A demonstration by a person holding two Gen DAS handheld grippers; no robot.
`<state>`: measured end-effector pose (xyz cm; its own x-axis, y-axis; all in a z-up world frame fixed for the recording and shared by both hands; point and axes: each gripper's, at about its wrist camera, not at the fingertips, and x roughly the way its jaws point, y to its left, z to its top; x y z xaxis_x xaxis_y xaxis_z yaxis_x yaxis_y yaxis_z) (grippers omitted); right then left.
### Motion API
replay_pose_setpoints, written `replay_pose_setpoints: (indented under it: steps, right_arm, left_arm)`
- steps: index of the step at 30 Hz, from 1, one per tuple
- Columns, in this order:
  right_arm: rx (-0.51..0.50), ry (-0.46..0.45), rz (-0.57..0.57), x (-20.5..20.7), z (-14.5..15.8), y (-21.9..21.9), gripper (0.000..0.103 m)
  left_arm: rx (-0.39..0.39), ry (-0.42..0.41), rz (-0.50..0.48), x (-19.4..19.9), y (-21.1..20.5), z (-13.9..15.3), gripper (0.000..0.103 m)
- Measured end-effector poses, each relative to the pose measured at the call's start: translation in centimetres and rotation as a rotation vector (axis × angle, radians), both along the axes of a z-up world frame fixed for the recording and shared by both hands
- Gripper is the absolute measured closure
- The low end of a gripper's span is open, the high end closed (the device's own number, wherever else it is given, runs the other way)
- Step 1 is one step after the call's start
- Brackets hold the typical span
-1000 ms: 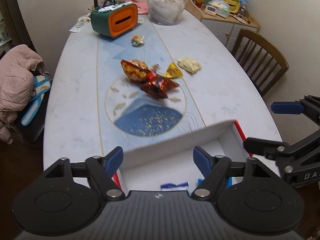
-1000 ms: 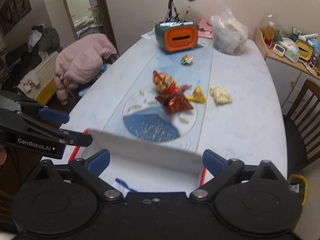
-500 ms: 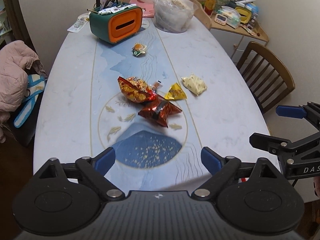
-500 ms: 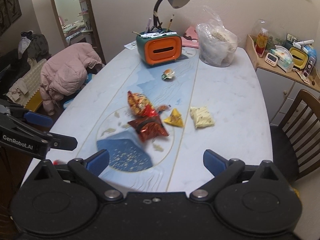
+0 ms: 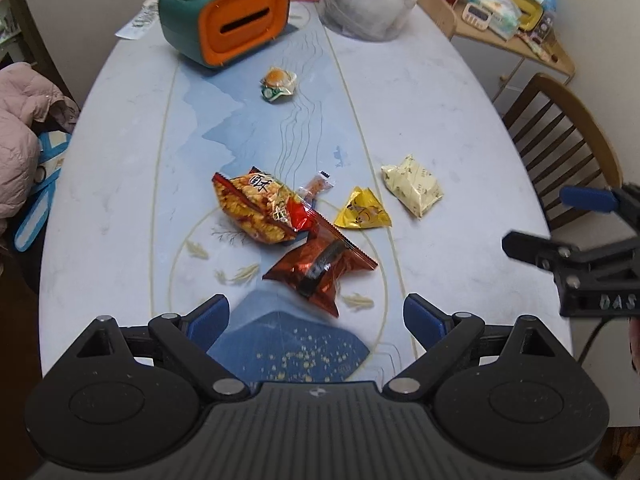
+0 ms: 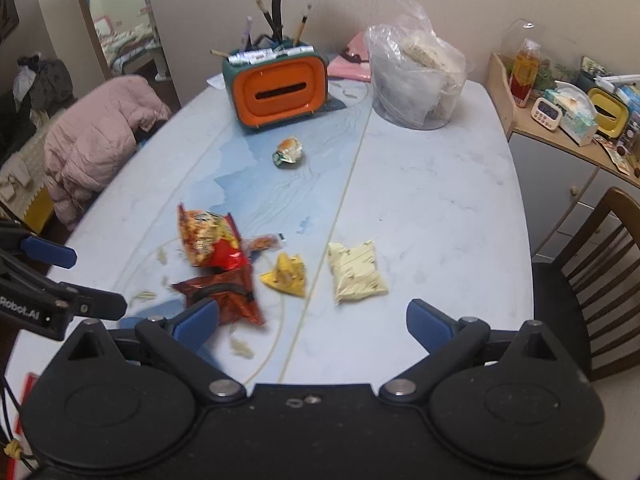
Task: Organize snacks
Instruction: 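Move both tools out of the box back toward the snack pile, then grasp the brown-red wrapped bag with left tool while right tool grasps cream packet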
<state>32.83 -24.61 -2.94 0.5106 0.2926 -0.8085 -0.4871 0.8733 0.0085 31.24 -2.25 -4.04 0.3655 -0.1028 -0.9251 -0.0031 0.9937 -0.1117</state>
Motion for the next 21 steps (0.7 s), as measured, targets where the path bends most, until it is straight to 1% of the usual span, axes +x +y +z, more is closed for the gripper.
replay_pose_setpoints:
  steps: [5, 8, 10, 15, 21]
  right_arm:
    - [-0.037, 0.046, -0.003, 3.9, -3.2, 0.4, 0.003]
    - [-0.056, 0.070, 0.008, 5.6, -5.2, 0.8, 0.003]
    - [-0.071, 0.087, 0.022, 6.4, -6.5, 1.1, 0.004]
    - [-0.107, 0.126, 0.050, 8.2, -9.5, 1.6, 0.005]
    - [-0.133, 0.152, 0.060, 10.1, -12.2, 1.9, 0.006]
  left_arm:
    - [0.014, 0.040, -0.017, 2.7, -0.7, -2.5, 0.009]
    - [0.047, 0.060, -0.033, 3.9, -1.4, -4.2, 0.009]
    - [0.071, 0.076, -0.042, 4.6, -1.8, -5.4, 0.009]
    - [0.102, 0.110, -0.058, 5.9, -2.2, -8.0, 0.009]
    - [0.102, 0.125, -0.085, 7.1, -2.3, -10.0, 0.009]
